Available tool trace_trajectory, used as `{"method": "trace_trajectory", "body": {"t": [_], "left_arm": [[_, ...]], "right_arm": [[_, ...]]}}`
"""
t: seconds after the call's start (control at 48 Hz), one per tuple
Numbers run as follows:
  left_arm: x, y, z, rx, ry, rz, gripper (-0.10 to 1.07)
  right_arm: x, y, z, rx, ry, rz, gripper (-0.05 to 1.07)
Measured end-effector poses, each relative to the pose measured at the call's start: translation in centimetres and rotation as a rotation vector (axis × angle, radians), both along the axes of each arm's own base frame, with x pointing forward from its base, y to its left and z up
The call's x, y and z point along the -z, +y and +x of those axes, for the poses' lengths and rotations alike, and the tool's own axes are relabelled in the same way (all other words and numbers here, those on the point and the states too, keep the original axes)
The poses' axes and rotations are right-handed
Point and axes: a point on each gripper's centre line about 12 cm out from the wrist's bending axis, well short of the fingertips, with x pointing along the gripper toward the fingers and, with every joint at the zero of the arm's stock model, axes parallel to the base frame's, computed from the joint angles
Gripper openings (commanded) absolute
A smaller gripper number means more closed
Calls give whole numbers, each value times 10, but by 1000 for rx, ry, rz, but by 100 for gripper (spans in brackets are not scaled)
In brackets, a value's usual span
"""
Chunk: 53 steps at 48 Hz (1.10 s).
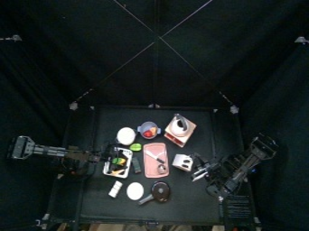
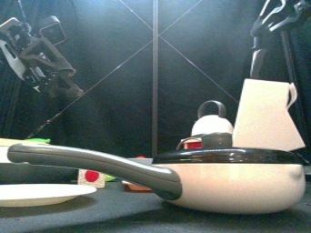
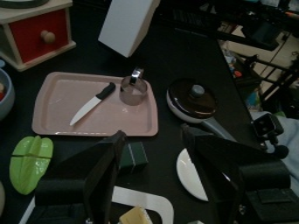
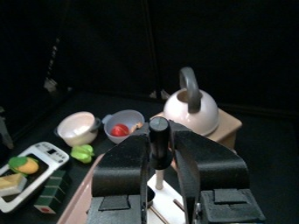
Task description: Pull out sharpener
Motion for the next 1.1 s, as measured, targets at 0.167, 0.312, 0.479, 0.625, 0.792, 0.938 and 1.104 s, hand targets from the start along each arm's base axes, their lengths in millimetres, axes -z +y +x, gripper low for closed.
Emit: {"method": "trace_trajectory", "body": {"t": [0.167, 0.312, 0.479, 0.625, 0.792, 0.938, 1.104], "left_arm": [[0, 0, 0, 0, 0, 0, 91], [-1, 0, 0, 0, -2, 0, 91], [-1, 0, 0, 0, -2, 0, 91], [0, 0, 0, -1, 0, 0, 91], [0, 0, 0, -1, 0, 0, 91], [0, 0, 0, -1, 0, 0, 91], [0, 0, 0, -1, 1, 0, 91]], "right_arm": [[-6, -7, -5, -5, 4, 79, 46], [-7, -11, -5, -45, 23, 171, 46], [-9, -25, -13, -77, 48, 325, 46], [-17, -34, -21, -159, 25, 399, 46], [-30, -42, -22, -283, -4, 452, 46], [-35, -45, -21, -388, 14, 498, 46], [-36, -50, -22, -448, 56, 543, 46]]}}
